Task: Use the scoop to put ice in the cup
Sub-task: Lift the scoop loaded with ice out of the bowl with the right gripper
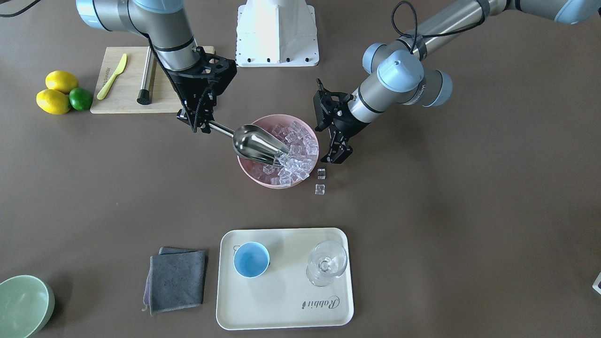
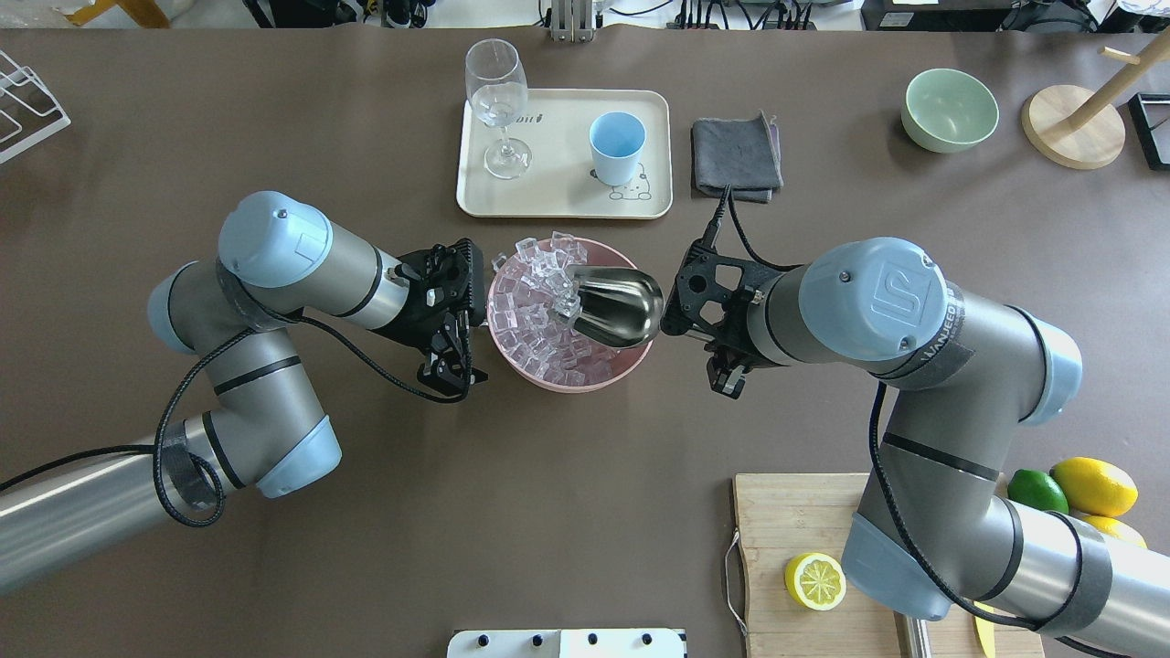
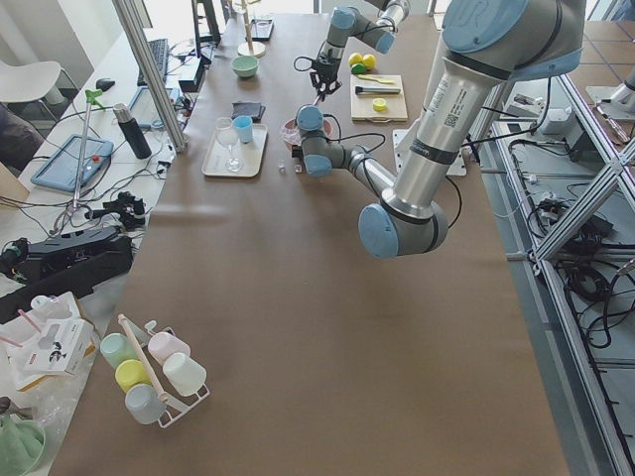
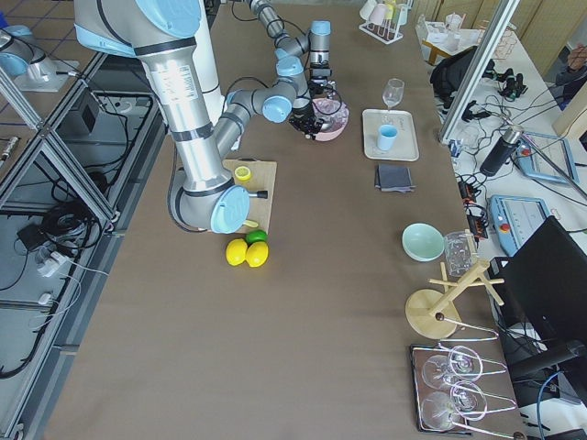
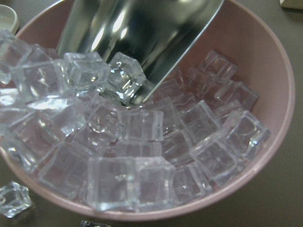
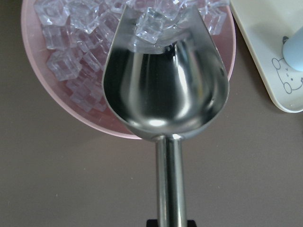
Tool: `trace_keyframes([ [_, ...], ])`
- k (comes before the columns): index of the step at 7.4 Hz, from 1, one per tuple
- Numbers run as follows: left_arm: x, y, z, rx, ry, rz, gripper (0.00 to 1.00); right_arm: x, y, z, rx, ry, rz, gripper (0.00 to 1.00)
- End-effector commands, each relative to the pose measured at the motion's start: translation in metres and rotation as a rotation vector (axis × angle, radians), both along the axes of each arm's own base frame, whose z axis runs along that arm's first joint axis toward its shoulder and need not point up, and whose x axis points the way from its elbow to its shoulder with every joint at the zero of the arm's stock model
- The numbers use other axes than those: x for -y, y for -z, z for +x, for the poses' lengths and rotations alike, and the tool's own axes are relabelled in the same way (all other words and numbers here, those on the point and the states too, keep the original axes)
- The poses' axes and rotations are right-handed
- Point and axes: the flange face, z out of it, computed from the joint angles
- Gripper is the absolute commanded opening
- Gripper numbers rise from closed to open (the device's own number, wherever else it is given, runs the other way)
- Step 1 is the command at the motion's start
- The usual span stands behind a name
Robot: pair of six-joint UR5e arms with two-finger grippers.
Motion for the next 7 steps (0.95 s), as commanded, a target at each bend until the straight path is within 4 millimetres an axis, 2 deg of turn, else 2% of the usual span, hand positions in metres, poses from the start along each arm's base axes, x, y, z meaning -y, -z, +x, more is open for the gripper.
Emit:
trace_keyframes([
  [1,0.0,0.0,0.0,-0.001,0.0,0.001,0.99,0.002,-0.013,-0.004,0.057,-0.023,-0.005,0.0],
  [5,-0.001,0.001,-0.001,-0.004,-0.001,0.002,0.99,-0.002,-0.004,0.004,0.167,-0.072,-0.03,0.0],
  [7,-0.005,0.003,0.002,-0.005,-0.007,0.002,0.99,-0.006,0.007,0.011,0.203,-0.092,-0.05,0.0],
])
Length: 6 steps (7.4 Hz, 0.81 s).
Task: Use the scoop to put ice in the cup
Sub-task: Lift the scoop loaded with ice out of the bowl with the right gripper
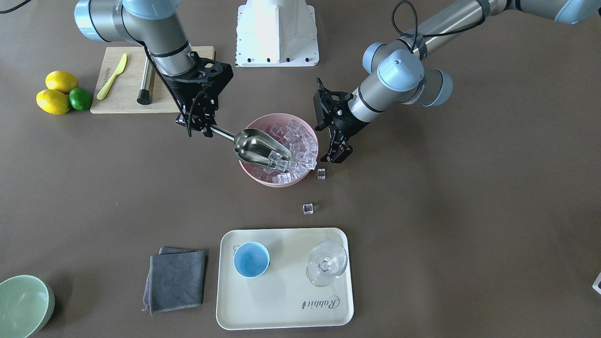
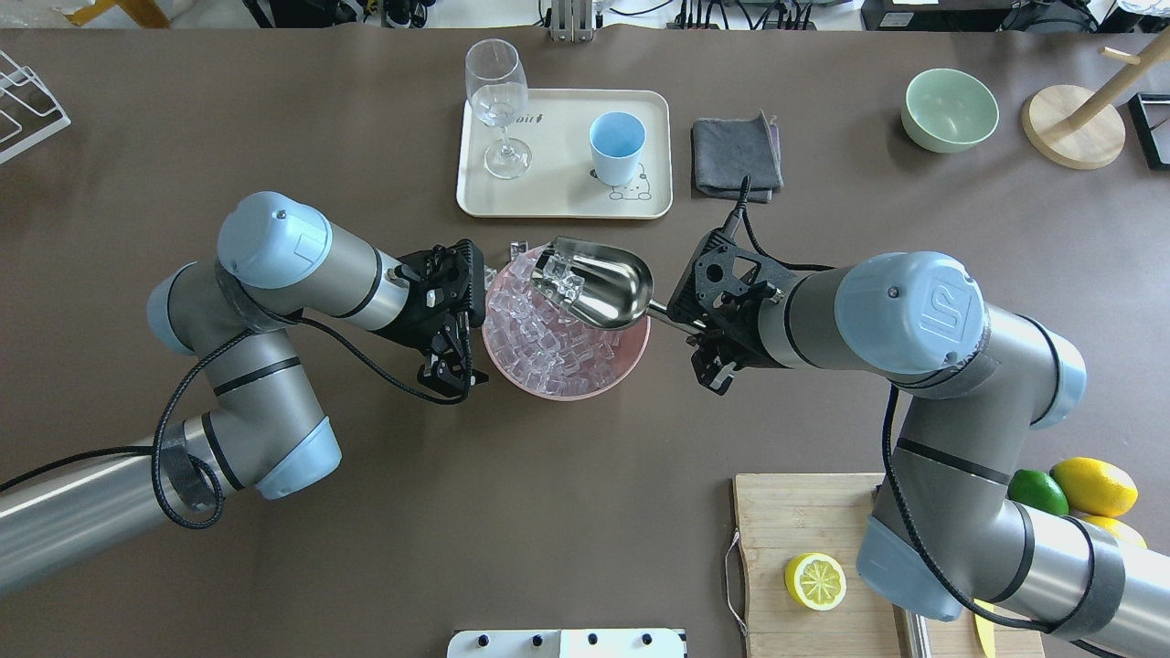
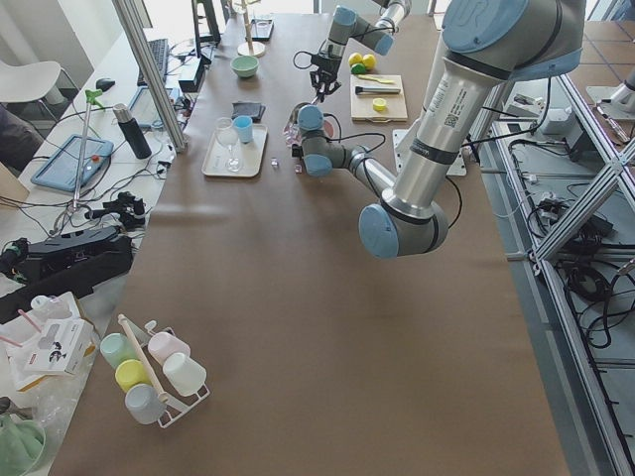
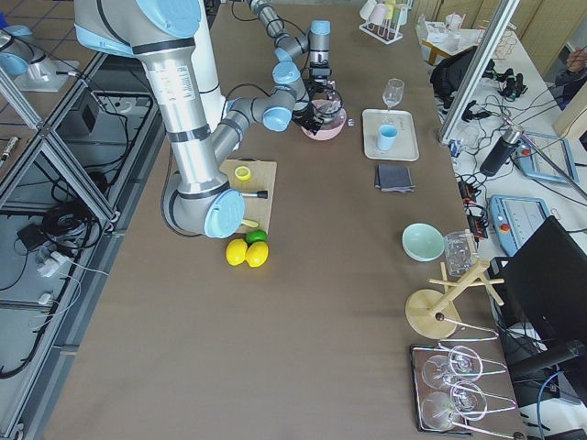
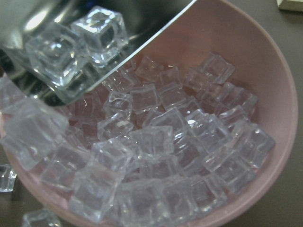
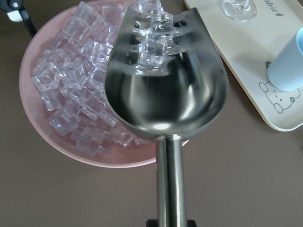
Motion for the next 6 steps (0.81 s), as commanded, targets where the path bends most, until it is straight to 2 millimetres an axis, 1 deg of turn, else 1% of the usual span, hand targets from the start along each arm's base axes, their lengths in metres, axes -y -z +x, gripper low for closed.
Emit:
trace_keyframes([
  [1,-0.003,0.002,0.004,-0.002,-0.006,0.0,0.99,-0.005,0.011,0.009,0.05,-0.029,-0.032,0.0],
  [2,-0.004,0.004,0.005,-0.002,-0.006,-0.001,0.99,-0.005,0.011,0.009,0.058,-0.036,-0.036,0.0],
  [3,-0.005,0.006,0.007,-0.002,-0.002,-0.028,0.99,-0.008,0.002,0.015,0.116,-0.051,-0.049,0.0],
  [4,-0.005,0.007,0.007,-0.004,0.005,-0.052,0.99,-0.011,-0.005,0.018,0.126,-0.048,-0.057,0.0],
  [5,-0.005,0.007,0.006,-0.005,0.005,-0.052,0.99,-0.012,-0.004,0.019,0.125,-0.05,-0.08,0.0],
  [6,-0.005,0.006,0.006,-0.004,0.005,-0.053,0.99,0.01,-0.006,0.038,0.11,-0.096,-0.138,0.0],
])
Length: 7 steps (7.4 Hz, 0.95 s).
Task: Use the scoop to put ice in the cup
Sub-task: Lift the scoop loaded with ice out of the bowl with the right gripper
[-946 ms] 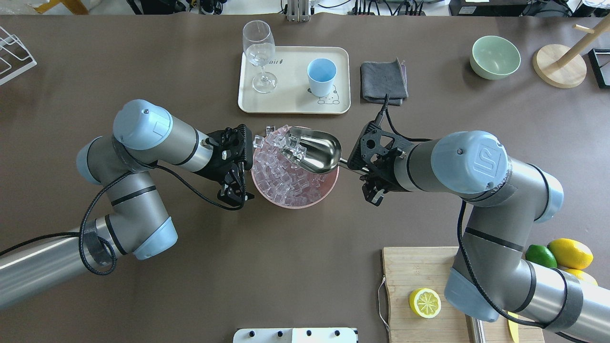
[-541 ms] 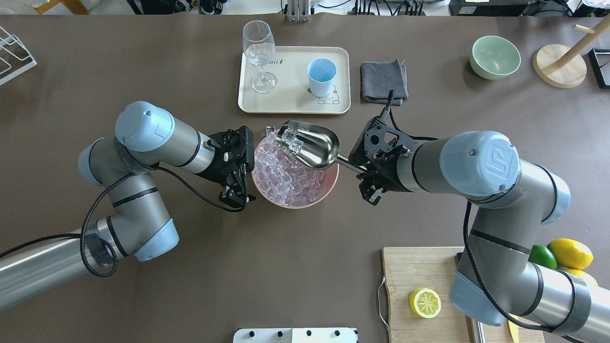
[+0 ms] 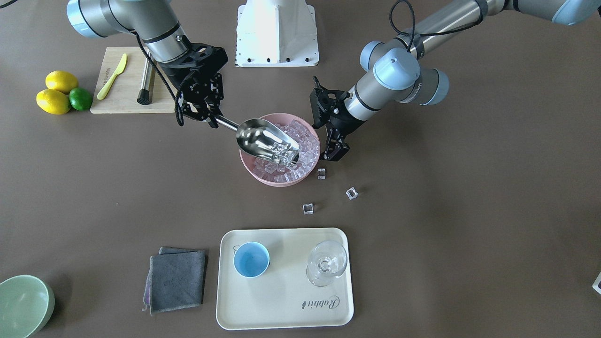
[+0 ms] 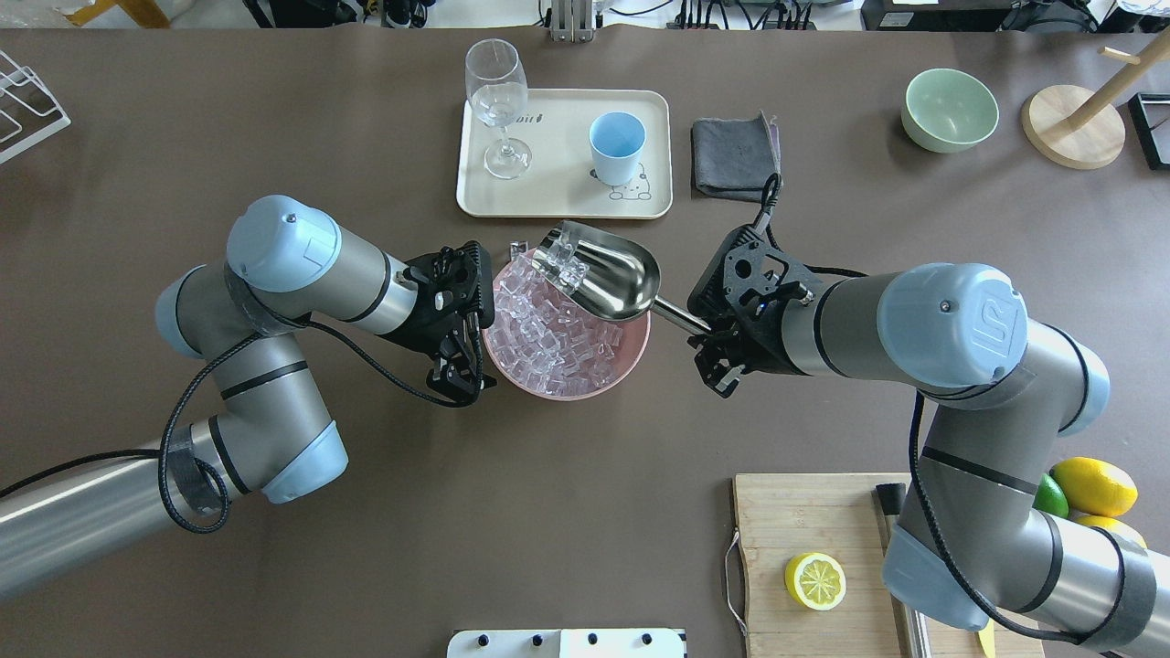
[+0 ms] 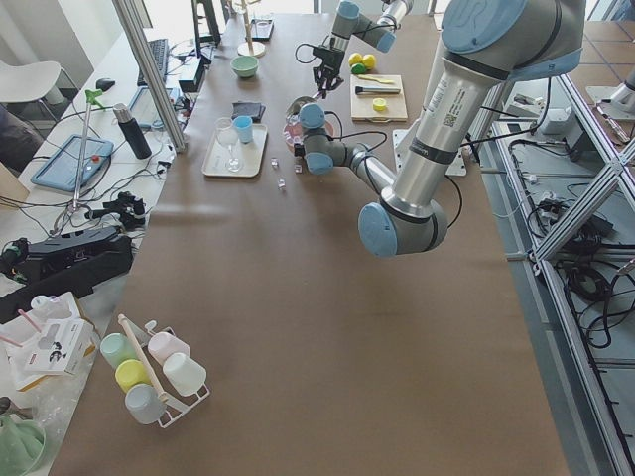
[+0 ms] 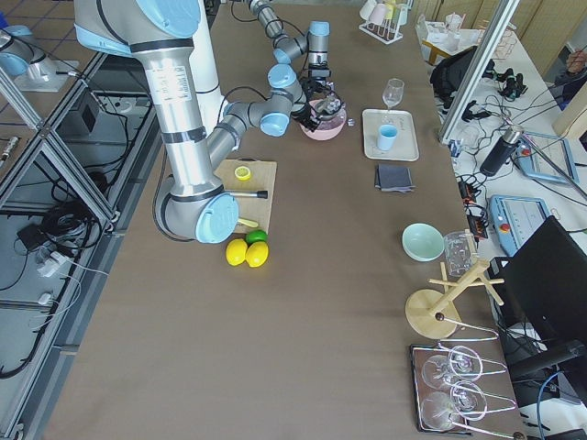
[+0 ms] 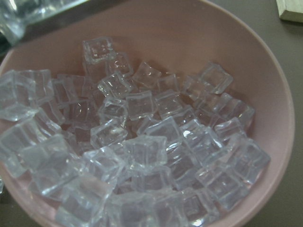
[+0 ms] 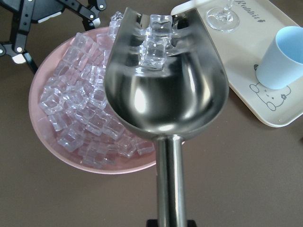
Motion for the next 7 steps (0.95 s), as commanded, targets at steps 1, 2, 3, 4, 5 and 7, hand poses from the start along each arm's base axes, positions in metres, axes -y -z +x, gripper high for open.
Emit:
trace_keyframes([
  [1,0.0,0.0,0.0,0.0,0.001,-0.006,0.99,0.034,-0.007,0.032,-0.016,-0.064,-0.139,0.0],
  [2,-0.002,-0.003,-0.001,0.0,-0.01,-0.012,0.99,0.045,-0.015,0.035,-0.018,-0.104,-0.191,0.0],
  [3,-0.005,-0.003,-0.002,-0.005,-0.026,-0.015,0.99,0.059,-0.013,0.034,-0.024,-0.156,-0.266,0.0],
  [4,-0.007,-0.006,-0.006,-0.004,-0.032,-0.019,0.99,0.081,-0.005,0.044,-0.069,-0.191,-0.318,0.0],
  [5,-0.009,-0.009,-0.008,-0.002,-0.036,-0.023,0.99,0.1,-0.005,0.057,-0.086,-0.212,-0.362,0.0],
  [7,-0.015,-0.015,-0.024,-0.008,-0.033,-0.019,0.99,0.129,-0.013,0.052,-0.113,-0.196,-0.419,0.0],
])
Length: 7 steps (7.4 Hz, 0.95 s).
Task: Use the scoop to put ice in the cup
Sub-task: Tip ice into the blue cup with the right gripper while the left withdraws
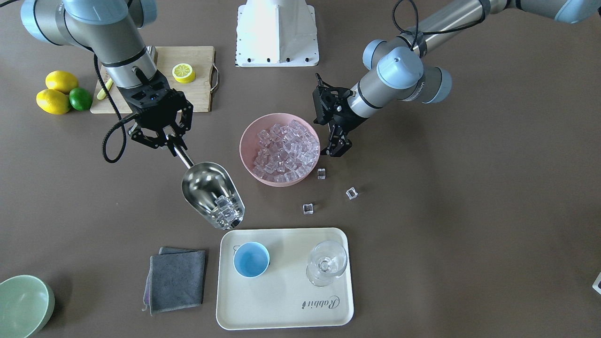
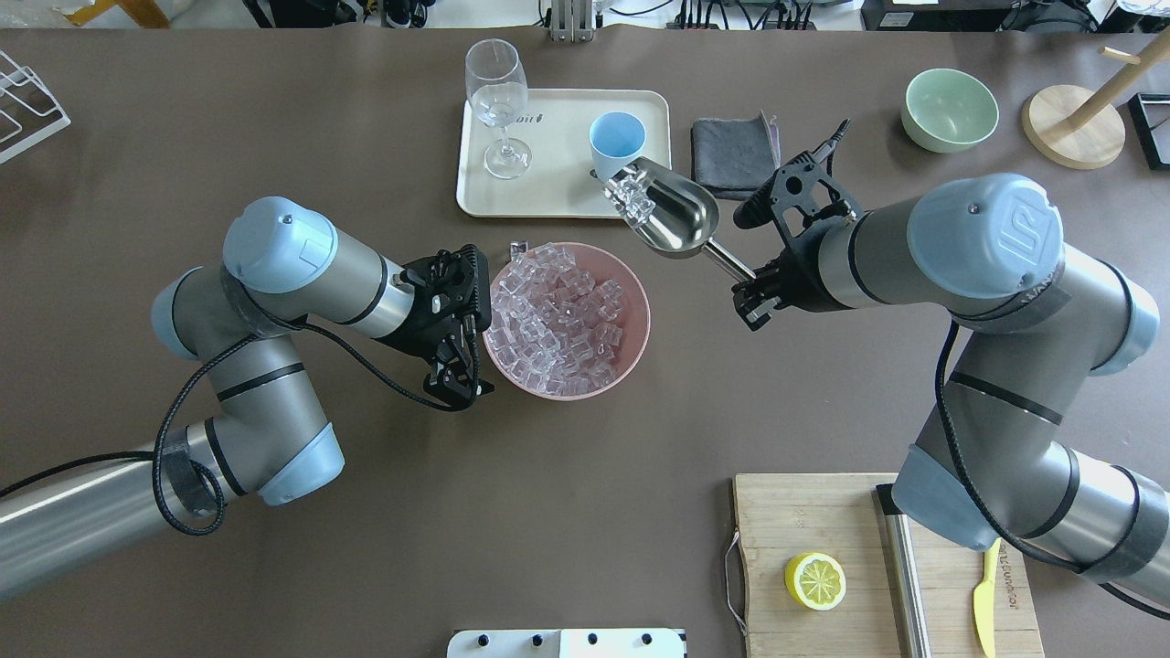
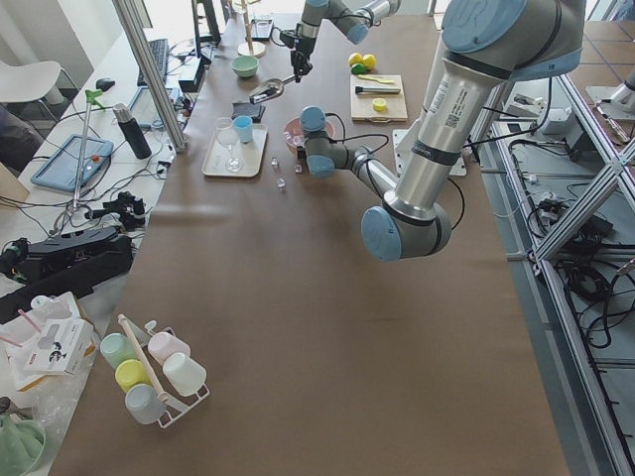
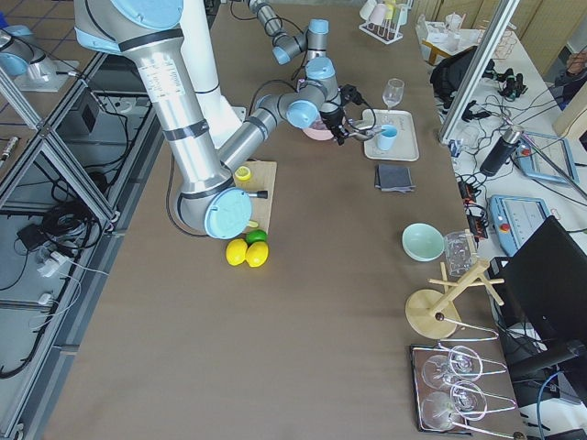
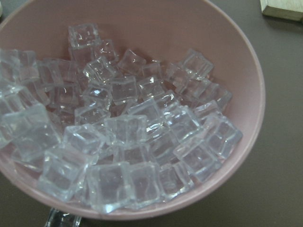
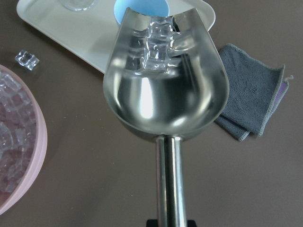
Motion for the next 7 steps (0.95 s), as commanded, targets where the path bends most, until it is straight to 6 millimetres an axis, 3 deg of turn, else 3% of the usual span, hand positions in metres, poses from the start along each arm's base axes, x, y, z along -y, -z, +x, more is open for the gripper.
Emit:
trace_keyframes([
  [1,-0.018,-0.01,-0.033,-0.01,-0.006,0.004,0.99,0.025,0.01,-0.006,-0.047,0.025,-0.068,0.0],
  [2,-0.015,-0.014,-0.056,0.007,0.015,-0.008,0.99,0.029,0.025,-0.008,-0.08,0.048,-0.067,0.0],
  [4,-0.022,0.021,-0.099,0.112,0.02,-0.084,0.99,0.051,0.046,-0.009,-0.161,0.121,-0.063,0.0],
  [5,-0.017,0.02,-0.121,0.162,0.029,-0.071,0.99,0.065,0.049,-0.007,-0.162,0.138,-0.07,0.0],
  [7,0.012,-0.012,-0.167,0.271,0.11,-0.177,0.99,0.104,0.061,-0.012,-0.209,0.185,-0.082,0.0],
])
